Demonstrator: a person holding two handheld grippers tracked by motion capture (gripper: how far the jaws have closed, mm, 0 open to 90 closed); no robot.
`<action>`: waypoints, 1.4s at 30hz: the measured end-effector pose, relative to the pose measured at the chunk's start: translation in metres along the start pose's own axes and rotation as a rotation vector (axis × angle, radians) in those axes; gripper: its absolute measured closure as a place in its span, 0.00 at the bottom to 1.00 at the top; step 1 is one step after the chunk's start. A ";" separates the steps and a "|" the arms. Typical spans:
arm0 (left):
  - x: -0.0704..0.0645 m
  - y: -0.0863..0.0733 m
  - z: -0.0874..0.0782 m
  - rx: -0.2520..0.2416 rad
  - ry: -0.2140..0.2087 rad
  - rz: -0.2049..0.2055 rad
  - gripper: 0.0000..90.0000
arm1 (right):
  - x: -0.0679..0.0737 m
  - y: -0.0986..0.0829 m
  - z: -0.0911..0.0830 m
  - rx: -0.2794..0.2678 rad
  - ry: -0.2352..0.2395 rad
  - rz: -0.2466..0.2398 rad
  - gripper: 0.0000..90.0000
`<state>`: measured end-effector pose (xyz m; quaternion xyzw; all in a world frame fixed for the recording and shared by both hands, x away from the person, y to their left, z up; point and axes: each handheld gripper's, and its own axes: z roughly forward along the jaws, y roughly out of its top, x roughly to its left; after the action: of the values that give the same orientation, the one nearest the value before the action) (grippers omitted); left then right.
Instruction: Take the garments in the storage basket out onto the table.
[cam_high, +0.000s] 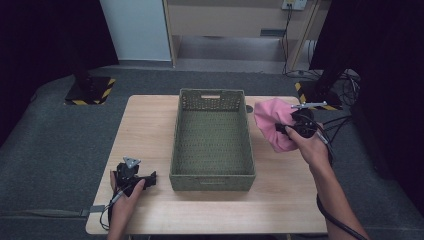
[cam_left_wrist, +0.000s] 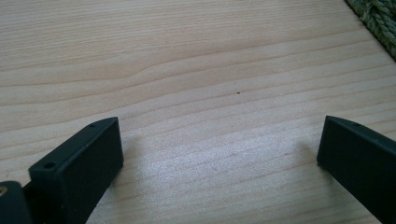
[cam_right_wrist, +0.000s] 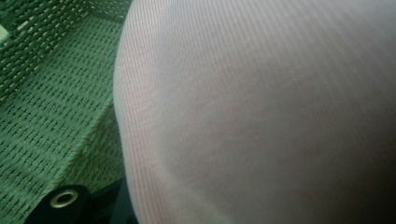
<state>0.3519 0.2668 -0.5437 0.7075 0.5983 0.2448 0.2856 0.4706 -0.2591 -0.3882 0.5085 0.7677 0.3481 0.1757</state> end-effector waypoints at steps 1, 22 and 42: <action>0.000 0.000 0.000 0.000 0.000 0.000 0.00 | 0.000 -0.001 0.001 0.001 0.000 0.002 0.69; 0.000 0.000 0.000 0.000 0.000 0.000 0.00 | -0.007 -0.014 0.037 0.058 -0.028 0.032 0.68; 0.000 0.000 0.000 0.000 0.000 0.000 0.00 | -0.007 -0.042 0.096 0.174 -0.065 0.065 0.50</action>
<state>0.3518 0.2668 -0.5438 0.7074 0.5983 0.2450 0.2857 0.5055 -0.2420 -0.4855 0.5576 0.7719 0.2692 0.1444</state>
